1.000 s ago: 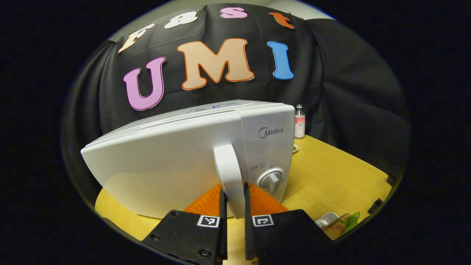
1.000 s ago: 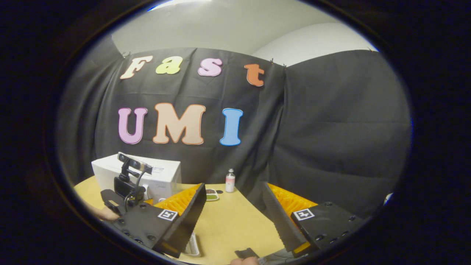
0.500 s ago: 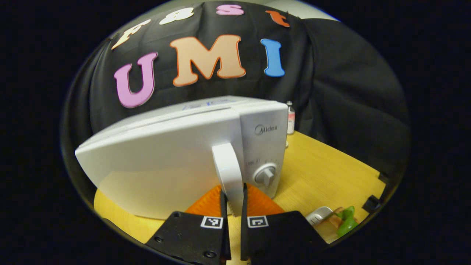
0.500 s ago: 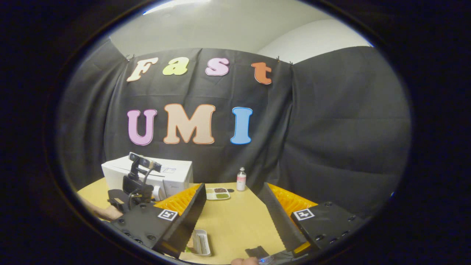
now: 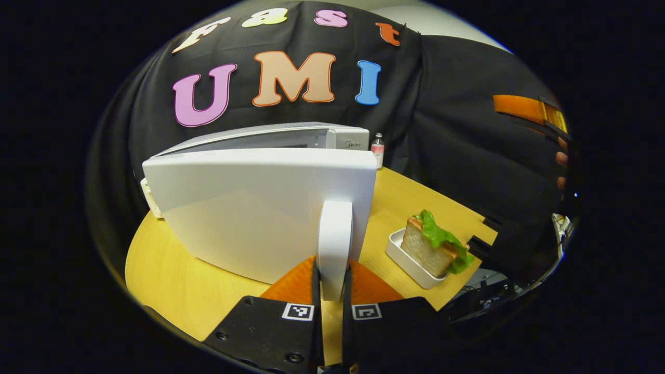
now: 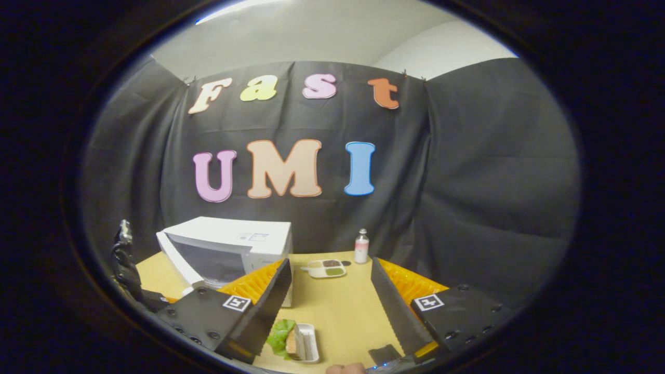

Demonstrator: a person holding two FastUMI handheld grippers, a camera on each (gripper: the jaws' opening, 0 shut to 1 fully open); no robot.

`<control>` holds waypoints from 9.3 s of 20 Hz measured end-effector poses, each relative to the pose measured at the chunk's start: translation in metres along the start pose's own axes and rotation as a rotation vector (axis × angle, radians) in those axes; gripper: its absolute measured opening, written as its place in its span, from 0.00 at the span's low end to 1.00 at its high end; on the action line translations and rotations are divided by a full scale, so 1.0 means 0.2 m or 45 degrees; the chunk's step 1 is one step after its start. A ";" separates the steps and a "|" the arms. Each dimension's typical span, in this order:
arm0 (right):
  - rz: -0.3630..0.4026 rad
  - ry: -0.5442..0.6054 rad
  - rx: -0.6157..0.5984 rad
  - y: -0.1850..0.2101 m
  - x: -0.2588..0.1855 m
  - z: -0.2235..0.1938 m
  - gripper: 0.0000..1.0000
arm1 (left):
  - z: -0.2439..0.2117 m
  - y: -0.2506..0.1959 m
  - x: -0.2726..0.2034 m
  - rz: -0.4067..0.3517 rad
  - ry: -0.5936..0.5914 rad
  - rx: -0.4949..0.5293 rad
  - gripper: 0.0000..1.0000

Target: Open the microwave oven with the left hand, put the food in, and close the microwave oven.

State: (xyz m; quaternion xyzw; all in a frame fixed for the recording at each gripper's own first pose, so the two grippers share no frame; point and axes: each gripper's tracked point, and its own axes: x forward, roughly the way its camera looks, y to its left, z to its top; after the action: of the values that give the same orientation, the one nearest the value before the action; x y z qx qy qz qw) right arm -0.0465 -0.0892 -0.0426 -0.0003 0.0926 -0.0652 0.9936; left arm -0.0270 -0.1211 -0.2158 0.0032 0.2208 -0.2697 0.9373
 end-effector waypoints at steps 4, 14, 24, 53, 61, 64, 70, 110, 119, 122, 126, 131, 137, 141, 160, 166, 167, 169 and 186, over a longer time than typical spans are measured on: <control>0.099 0.048 -0.032 0.18 0.00 -0.06 0.97 | -0.11 0.09 -0.20 0.056 0.045 -0.006 0.12; 0.193 0.138 -0.058 0.35 -0.05 -0.13 0.97 | -0.35 0.50 -0.65 0.317 0.137 -0.096 0.12; 0.202 0.227 -0.144 0.45 -0.05 -0.32 0.97 | -0.43 0.73 -0.81 0.438 0.096 -0.235 0.10; 0.124 0.780 -0.131 0.31 0.15 -1.11 0.99 | 0.73 0.86 -1.33 0.717 -0.613 -0.059 0.98; 0.093 0.981 -0.144 0.28 0.17 -1.36 0.71 | 0.85 0.75 -1.24 0.587 -0.798 -0.203 0.98; 0.068 1.003 -0.075 0.28 0.18 -1.35 0.50 | 0.84 0.77 -1.21 0.588 -0.787 -0.240 0.98; 0.041 0.941 0.014 0.22 0.21 -1.21 0.31 | 0.78 0.78 -1.11 0.592 -0.664 -0.162 0.95; 0.142 0.787 1.469 1.80 0.98 -1.04 0.45 | 0.27 1.04 -1.18 0.522 -0.443 -0.236 0.96; 0.005 0.624 1.599 1.92 1.23 -1.16 0.45 | 0.18 1.03 -1.22 0.528 -0.329 -0.200 0.96; -0.045 0.612 1.614 1.91 1.30 -1.21 0.37 | 0.15 0.98 -1.21 0.505 -0.320 -0.252 0.94; -0.070 0.583 1.568 1.92 1.33 -1.23 0.37 | 0.13 0.96 -1.19 0.494 -0.282 -0.259 0.96; -0.071 0.554 1.347 1.89 1.32 -1.27 0.34 | 0.13 1.03 -1.20 0.519 -0.288 -0.247 0.96; -0.052 0.523 0.917 1.85 1.31 -1.27 0.73 | 0.16 1.02 -1.19 0.510 -0.305 -0.228 0.96; 0.032 0.502 0.721 1.86 1.32 -1.24 0.81 | 0.17 1.00 -1.19 0.505 -0.304 -0.208 0.96; 0.395 0.386 0.290 1.67 0.85 -0.75 0.82 | 0.20 0.97 -1.18 0.517 -0.350 -0.205 0.96; 0.560 0.215 0.117 1.44 0.57 -0.42 0.82 | 0.17 1.02 -1.18 0.625 -0.321 -0.250 0.94; 0.565 0.191 0.104 1.38 0.53 -0.36 0.82 | 0.17 1.01 -1.17 0.639 -0.316 -0.257 0.94; 0.578 0.155 0.114 1.30 0.49 -0.27 0.82 | 0.13 0.98 -1.14 0.662 -0.292 -0.292 0.96; 0.489 -0.016 0.132 0.74 0.46 0.10 0.82 | -0.41 0.65 -0.79 0.526 0.157 -0.430 0.00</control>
State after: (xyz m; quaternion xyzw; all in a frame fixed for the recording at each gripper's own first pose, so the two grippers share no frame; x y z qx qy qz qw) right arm 0.0652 0.0455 -0.0423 0.0680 0.0812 0.1206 0.9870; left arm -0.1149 0.0801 -0.2385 -0.0918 0.3140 -0.0316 0.9444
